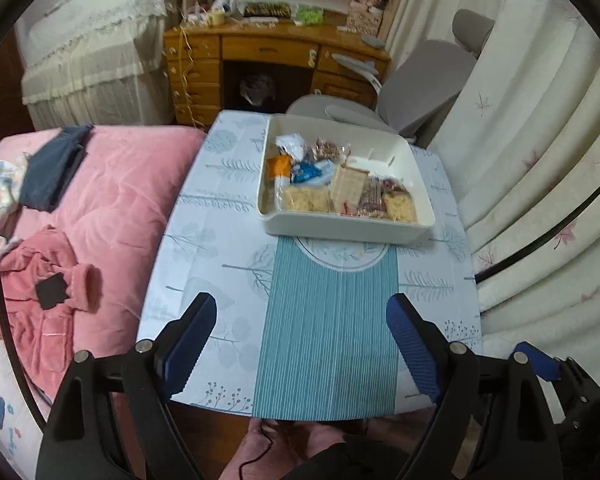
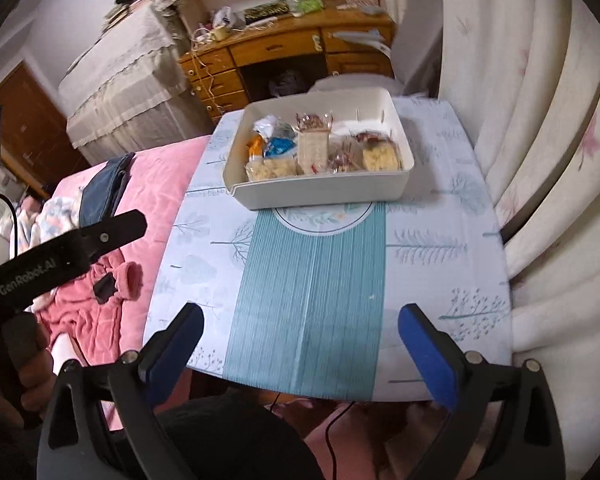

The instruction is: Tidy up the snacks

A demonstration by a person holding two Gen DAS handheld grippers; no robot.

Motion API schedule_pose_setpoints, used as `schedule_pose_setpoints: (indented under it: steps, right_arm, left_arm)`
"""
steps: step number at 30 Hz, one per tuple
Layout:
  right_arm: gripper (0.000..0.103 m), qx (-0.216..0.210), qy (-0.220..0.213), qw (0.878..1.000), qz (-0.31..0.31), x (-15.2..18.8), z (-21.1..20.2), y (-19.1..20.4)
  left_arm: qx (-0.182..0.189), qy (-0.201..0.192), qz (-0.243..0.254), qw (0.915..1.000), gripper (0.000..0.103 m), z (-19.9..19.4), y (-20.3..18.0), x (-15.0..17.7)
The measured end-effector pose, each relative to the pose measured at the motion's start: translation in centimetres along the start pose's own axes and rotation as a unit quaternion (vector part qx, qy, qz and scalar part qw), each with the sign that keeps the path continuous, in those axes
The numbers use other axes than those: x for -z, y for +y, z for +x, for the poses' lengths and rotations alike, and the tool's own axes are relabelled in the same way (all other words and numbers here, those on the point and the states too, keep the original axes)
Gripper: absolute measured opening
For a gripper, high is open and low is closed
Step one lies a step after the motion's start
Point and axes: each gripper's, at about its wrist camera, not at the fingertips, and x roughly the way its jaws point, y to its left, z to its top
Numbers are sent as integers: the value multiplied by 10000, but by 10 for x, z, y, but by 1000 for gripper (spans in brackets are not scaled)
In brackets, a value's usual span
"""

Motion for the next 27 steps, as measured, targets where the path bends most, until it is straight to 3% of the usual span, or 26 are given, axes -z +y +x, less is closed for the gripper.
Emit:
schedule_pose_setpoints:
  steps: [7, 14, 27]
  right_arm:
    - [102, 75, -218, 9997, 35, 12, -30, -11]
    - [103, 185, -632, 9978, 54, 19, -43, -17]
    - [103, 254, -568, 9975, 342, 26, -38, -28]
  left_arm:
    - [-190, -360, 96, 9991, 102, -27, -22, 15]
    - [-413, -388, 99, 9983, 102, -27, -32, 26]
    - [-631, -397, 473, 9961, 102, -22, -48, 29]
